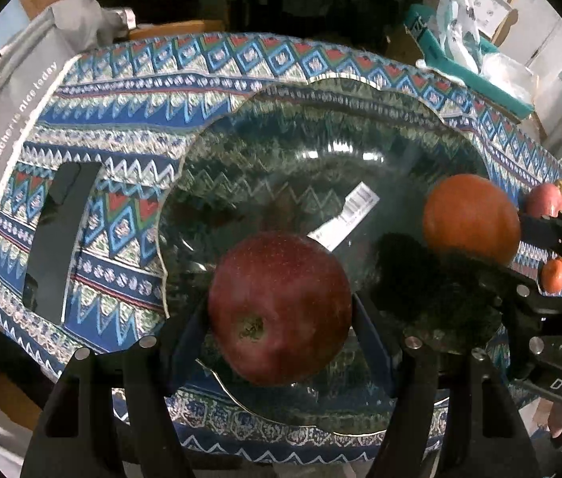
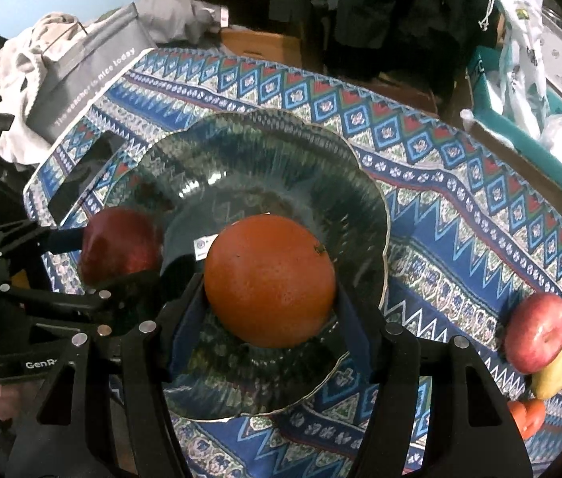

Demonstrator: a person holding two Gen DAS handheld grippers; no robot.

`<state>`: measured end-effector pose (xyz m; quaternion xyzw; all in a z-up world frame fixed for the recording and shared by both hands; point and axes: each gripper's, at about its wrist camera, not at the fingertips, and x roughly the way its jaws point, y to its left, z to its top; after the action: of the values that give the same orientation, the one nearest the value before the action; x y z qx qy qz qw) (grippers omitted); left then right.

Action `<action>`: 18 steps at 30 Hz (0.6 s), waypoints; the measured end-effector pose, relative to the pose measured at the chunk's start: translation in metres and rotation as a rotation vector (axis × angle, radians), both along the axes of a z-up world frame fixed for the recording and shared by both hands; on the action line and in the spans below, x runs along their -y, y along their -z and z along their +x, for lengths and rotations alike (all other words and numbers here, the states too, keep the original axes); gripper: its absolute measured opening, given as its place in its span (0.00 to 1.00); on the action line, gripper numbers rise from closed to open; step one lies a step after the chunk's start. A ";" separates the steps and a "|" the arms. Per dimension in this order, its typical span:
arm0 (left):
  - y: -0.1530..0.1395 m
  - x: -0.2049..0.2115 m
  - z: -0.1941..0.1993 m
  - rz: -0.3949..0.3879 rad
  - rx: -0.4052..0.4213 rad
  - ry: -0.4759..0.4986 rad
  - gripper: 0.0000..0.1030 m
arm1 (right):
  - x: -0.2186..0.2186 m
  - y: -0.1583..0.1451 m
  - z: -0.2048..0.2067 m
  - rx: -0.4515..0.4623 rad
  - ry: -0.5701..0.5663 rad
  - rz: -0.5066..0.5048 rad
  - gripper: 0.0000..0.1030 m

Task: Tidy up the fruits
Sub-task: 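Open the left tool over the glass bowl while the right tool releases the orange into it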

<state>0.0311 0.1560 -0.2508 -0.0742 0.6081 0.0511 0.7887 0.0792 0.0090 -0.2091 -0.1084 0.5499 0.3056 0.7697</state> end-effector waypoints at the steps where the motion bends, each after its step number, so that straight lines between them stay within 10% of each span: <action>1: 0.003 0.000 0.000 -0.006 -0.015 0.004 0.70 | 0.000 0.001 0.000 -0.003 0.001 -0.004 0.62; 18: -0.022 0.007 -0.007 0.049 0.060 0.049 0.79 | 0.013 -0.027 0.004 0.031 0.052 0.068 0.64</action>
<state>0.0242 0.1490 -0.2293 -0.0417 0.5843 0.0443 0.8092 0.0831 -0.0038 -0.1826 -0.0724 0.5297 0.3021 0.7893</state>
